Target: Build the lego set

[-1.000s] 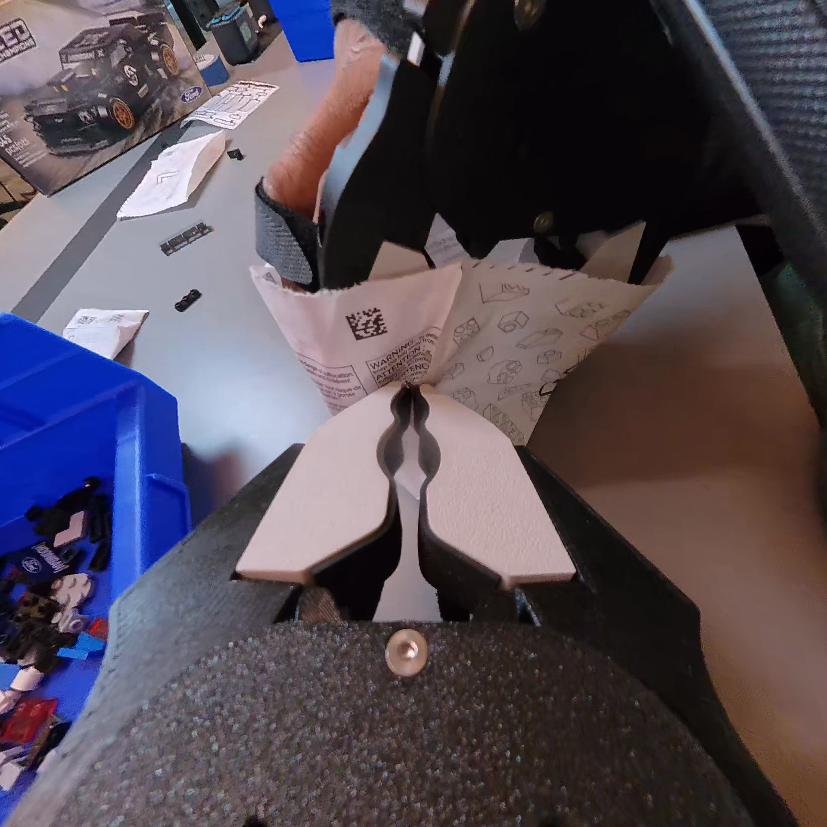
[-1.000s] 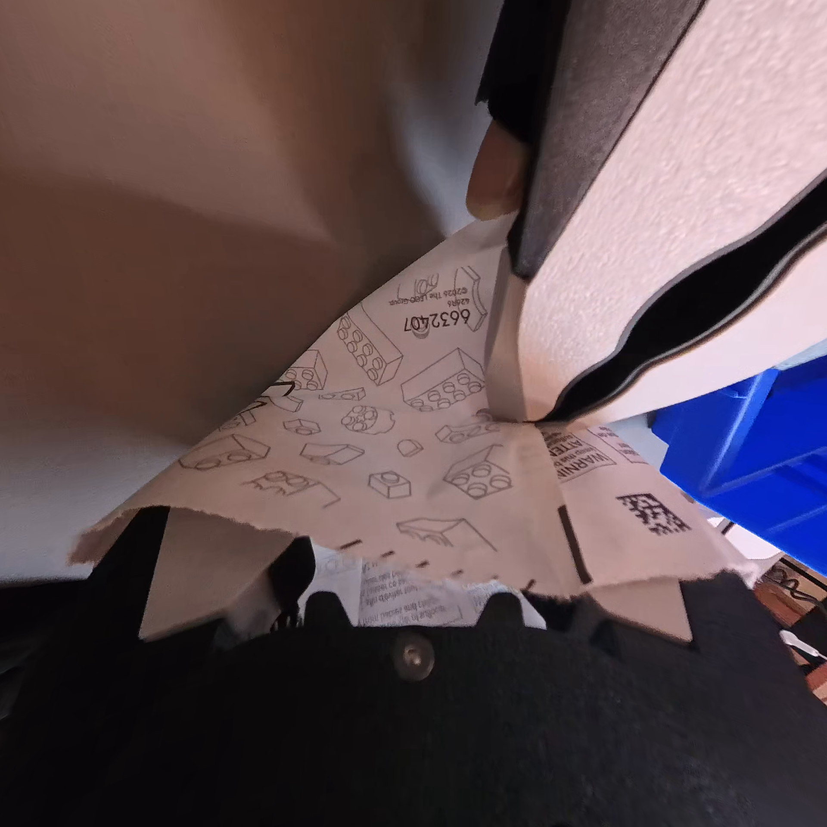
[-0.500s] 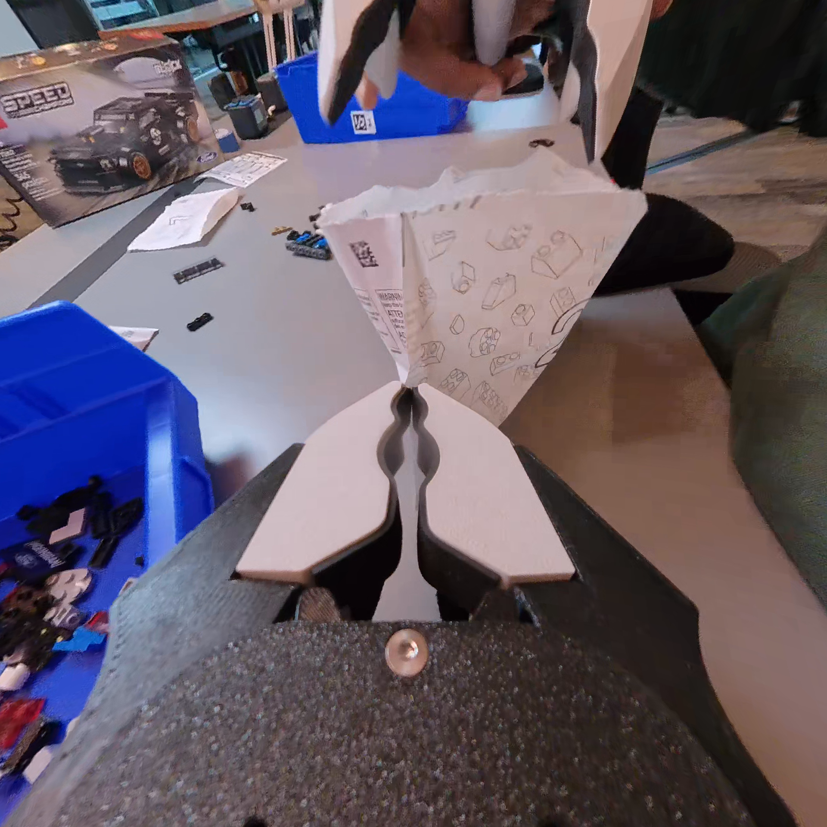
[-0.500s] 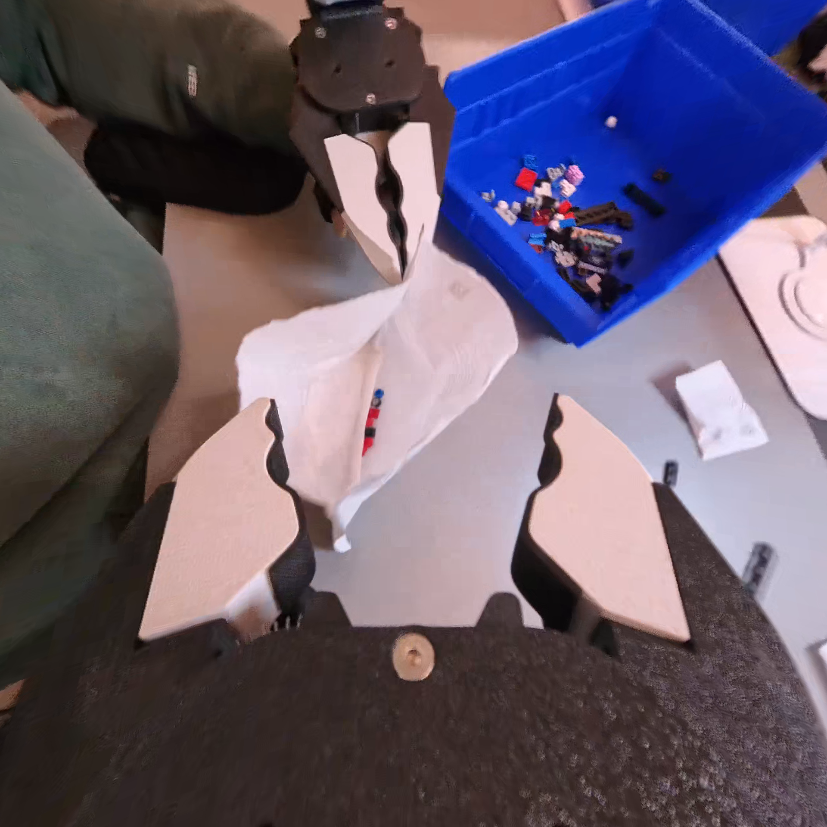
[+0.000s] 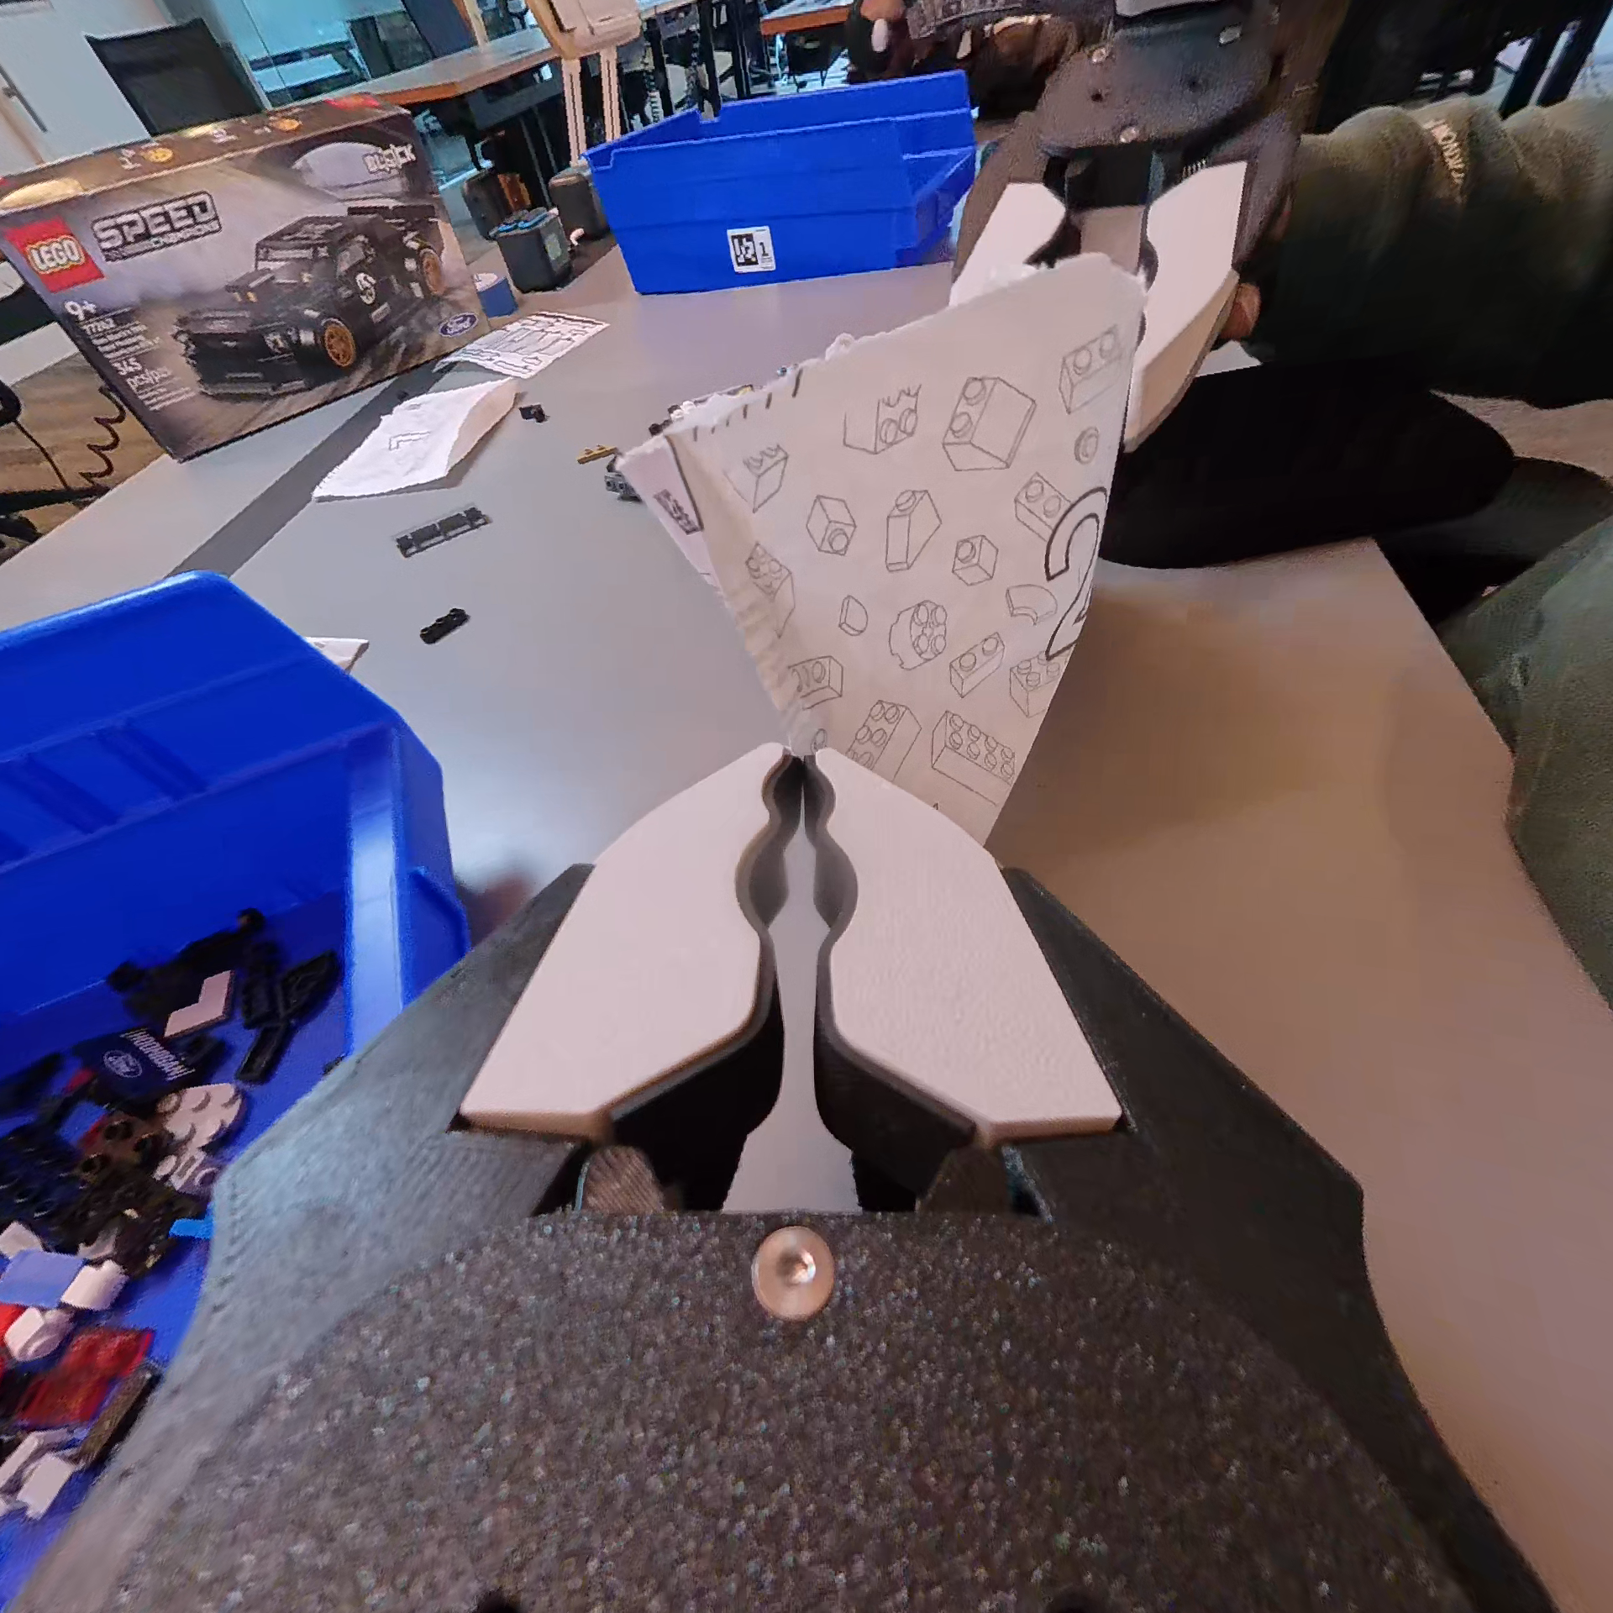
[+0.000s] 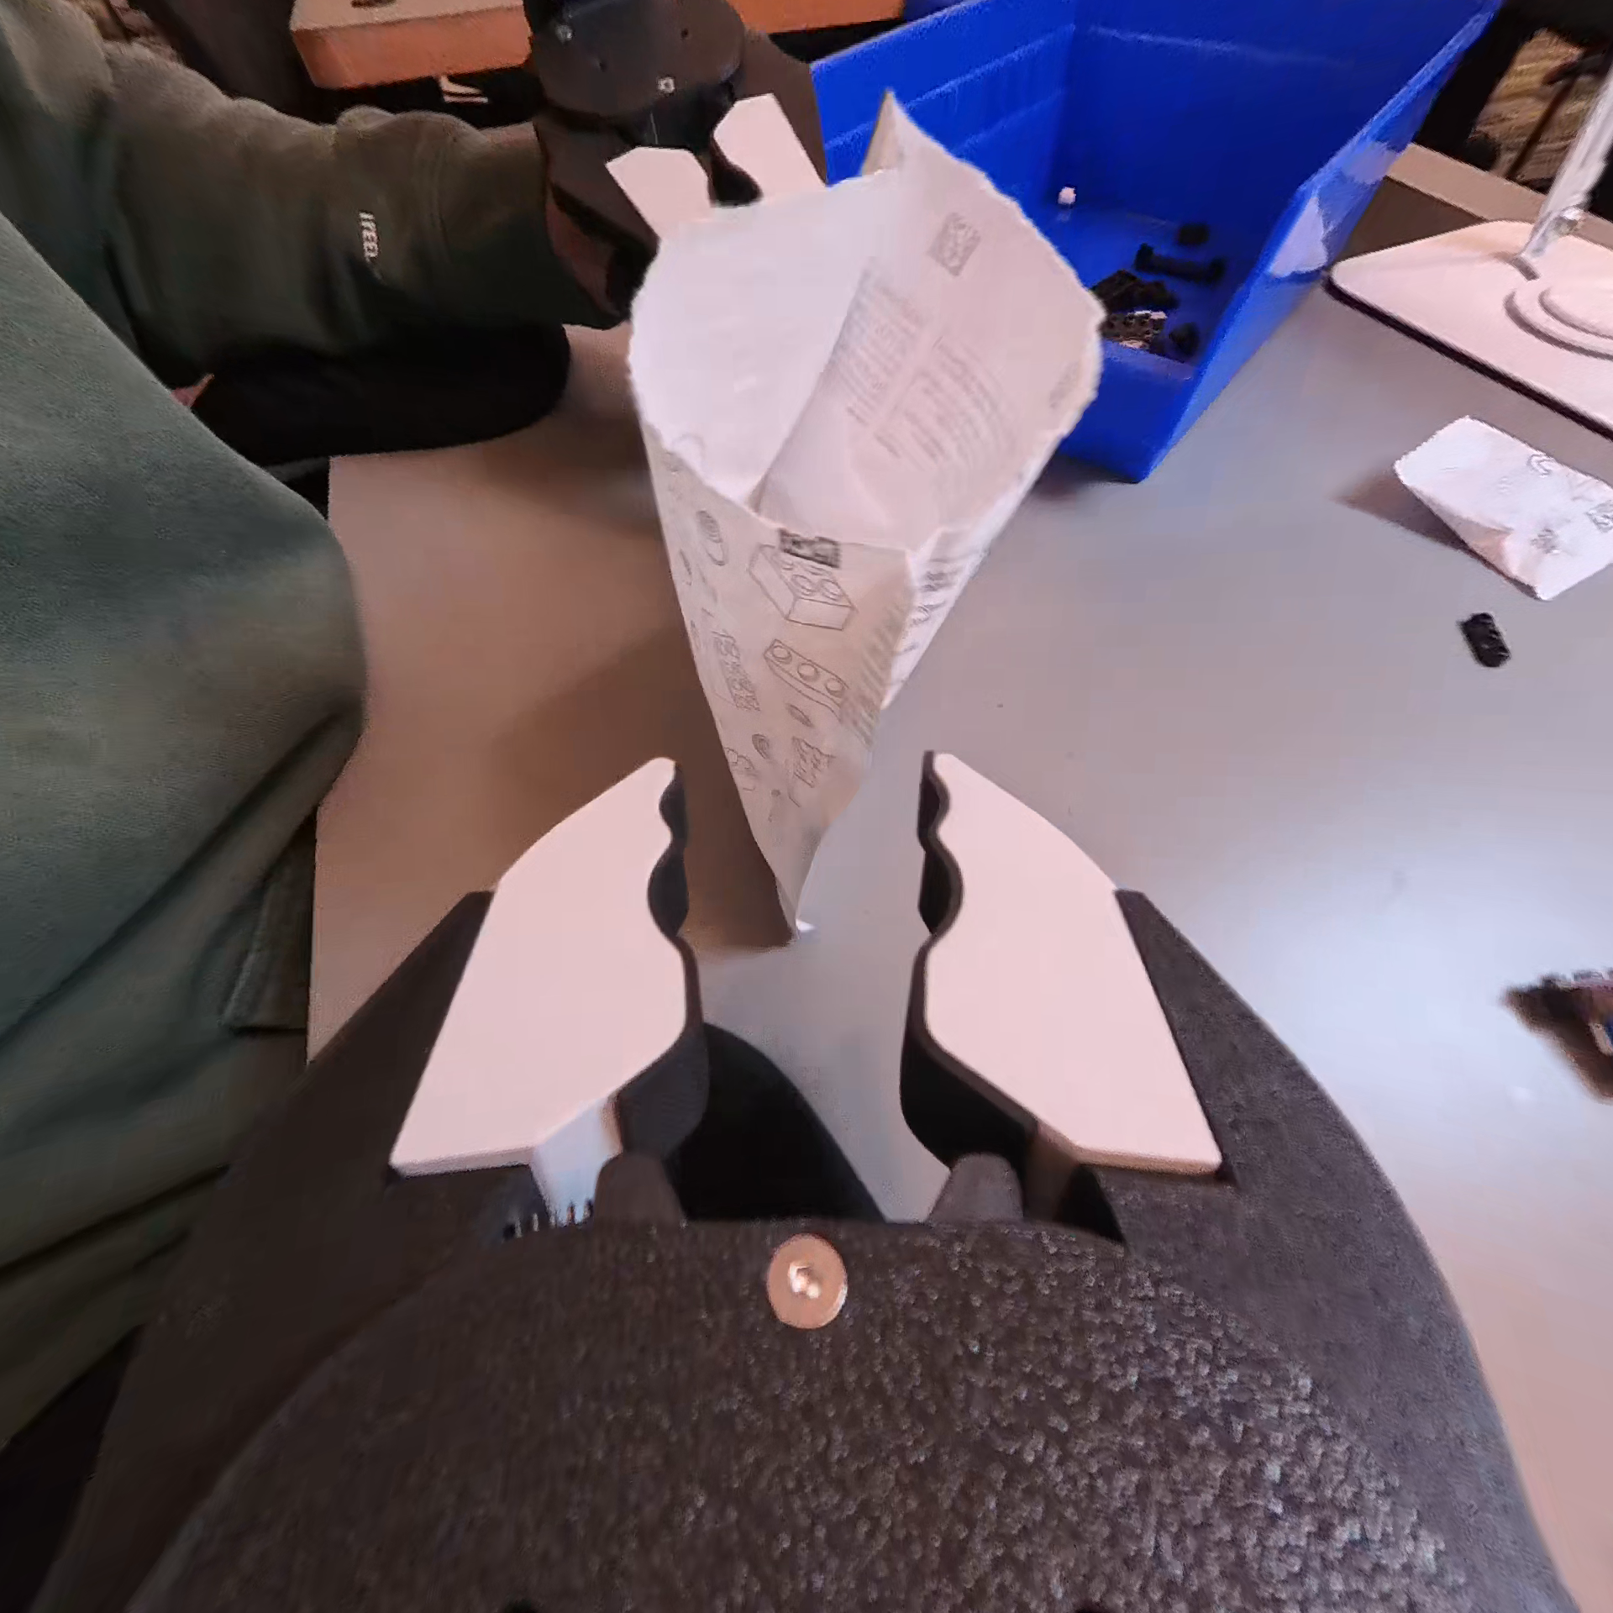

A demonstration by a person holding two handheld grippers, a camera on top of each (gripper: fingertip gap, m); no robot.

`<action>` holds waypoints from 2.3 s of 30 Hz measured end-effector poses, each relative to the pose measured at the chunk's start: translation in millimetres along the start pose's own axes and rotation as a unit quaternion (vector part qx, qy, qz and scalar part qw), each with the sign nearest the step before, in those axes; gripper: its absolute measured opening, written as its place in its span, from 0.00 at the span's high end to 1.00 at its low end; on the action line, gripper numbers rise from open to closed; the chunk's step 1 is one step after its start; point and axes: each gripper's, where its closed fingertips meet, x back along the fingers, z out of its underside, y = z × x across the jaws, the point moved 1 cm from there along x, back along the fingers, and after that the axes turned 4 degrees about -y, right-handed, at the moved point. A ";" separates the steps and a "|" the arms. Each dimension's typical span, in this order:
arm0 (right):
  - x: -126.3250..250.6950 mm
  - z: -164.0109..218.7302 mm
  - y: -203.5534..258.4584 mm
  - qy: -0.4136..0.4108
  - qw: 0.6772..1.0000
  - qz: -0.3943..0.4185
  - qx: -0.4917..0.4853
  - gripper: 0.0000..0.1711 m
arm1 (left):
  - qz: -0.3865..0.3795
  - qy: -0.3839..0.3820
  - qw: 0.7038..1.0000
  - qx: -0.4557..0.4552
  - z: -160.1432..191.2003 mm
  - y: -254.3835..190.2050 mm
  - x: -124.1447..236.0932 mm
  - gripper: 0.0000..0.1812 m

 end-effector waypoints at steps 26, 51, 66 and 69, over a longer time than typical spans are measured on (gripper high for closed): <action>-14.6 -90.1 -112.1 0.013 0.996 -0.055 0.067 0.76 | -0.025 0.020 0.999 0.001 5.1 11.4 12.6 1.00; -75.2 -125.7 -149.9 0.119 0.978 -0.106 0.133 1.00 | -0.016 0.016 0.999 0.034 5.5 10.1 10.6 1.00; -35.4 -107.5 -44.5 0.144 0.970 -0.089 0.172 0.67 | -0.012 0.015 0.999 0.031 5.2 7.5 9.3 1.00; -17.7 -105.0 -49.6 0.109 0.978 -0.075 0.160 0.60 | -0.013 0.018 0.999 0.032 6.4 9.0 10.3 1.00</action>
